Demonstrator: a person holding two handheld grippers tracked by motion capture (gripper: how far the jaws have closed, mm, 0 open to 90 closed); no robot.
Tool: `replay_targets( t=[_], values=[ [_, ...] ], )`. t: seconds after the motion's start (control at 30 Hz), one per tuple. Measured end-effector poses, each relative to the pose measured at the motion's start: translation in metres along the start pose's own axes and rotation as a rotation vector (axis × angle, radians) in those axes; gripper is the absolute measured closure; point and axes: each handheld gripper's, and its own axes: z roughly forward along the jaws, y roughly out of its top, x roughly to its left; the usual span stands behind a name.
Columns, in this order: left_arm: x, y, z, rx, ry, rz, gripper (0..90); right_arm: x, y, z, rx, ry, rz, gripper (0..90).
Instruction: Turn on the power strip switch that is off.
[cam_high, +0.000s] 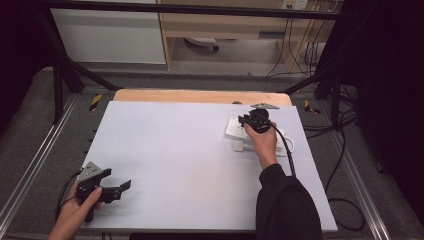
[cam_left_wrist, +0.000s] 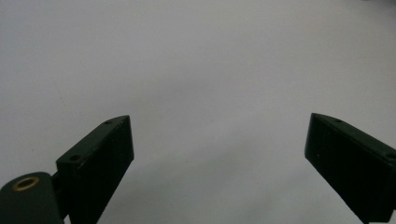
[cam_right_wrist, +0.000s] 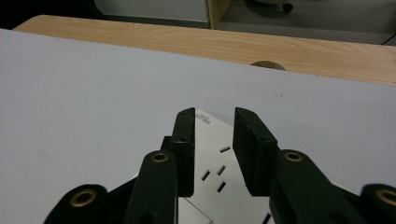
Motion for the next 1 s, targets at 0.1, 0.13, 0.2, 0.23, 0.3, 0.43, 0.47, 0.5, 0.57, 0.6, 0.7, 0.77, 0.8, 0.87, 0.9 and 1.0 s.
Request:
replay_targets(
  t=[0.1,0.13,0.2,0.23,0.3,0.43,0.47,0.5,0.57,0.6,0.7,0.77,0.8,0.87,0.9,1.0],
  values=[
    [0.0,0.0,0.0,0.0,0.0,-0.001,8.0,0.002,-0.001,0.0,0.001,0.008,-0.009,74.4],
    [0.0,0.0,0.0,0.0,0.0,-0.001,8.0,0.002,-0.002,0.0,0.001,0.008,-0.011,75.4],
    [0.0,0.0,0.0,0.001,0.001,-0.002,8.0,0.003,-0.003,0.0,0.001,0.01,-0.02,77.2],
    [0.0,0.0,0.0,0.001,0.002,-0.002,8.0,0.003,-0.004,-0.001,0.0,0.012,-0.025,79.7],
    [0.0,0.0,0.0,0.003,0.003,-0.002,8.0,0.004,-0.006,-0.001,-0.002,0.016,-0.026,82.2],
    [0.0,0.0,0.0,0.0,0.004,-0.002,8.0,0.006,-0.011,-0.002,-0.016,0.01,-0.026,85.3],
    [0.0,0.0,0.0,-0.002,0.005,-0.002,8.0,0.006,-0.015,-0.002,-0.011,0.009,-0.03,86.5],
    [0.0,0.0,0.0,-0.003,0.006,-0.003,8.0,0.006,-0.015,-0.002,-0.011,0.009,-0.03,86.5],
    [0.0,0.0,0.0,-0.002,0.006,-0.003,8.0,0.007,-0.018,-0.003,-0.028,0.011,-0.031,87.9],
    [0.001,0.0,0.0,0.0,0.006,-0.001,8.0,0.008,-0.02,-0.003,-0.034,0.012,-0.032,88.4],
    [0.0,0.0,0.0,-0.001,0.007,-0.003,8.1,0.01,-0.024,-0.004,-0.032,-0.002,-0.055,90.0],
    [0.0,0.0,0.0,0.0,0.007,-0.002,8.1,0.011,-0.026,-0.005,-0.034,-0.011,-0.072,90.0],
    [0.0,0.0,0.0,0.0,0.007,-0.002,8.1,0.011,-0.027,-0.005,-0.037,-0.011,-0.07,90.0],
    [0.0,0.0,0.0,0.001,0.007,-0.001,8.1,0.011,-0.03,-0.006,-0.039,-0.008,-0.067,90.0],
    [0.0,0.0,0.0,0.002,0.007,-0.001,8.1,0.012,-0.031,-0.007,-0.038,-0.007,-0.068,90.0],
    [0.0,0.0,0.0,0.001,0.006,-0.002,8.1,0.011,-0.033,-0.008,-0.04,-0.006,-0.066,90.0]
  ],
)
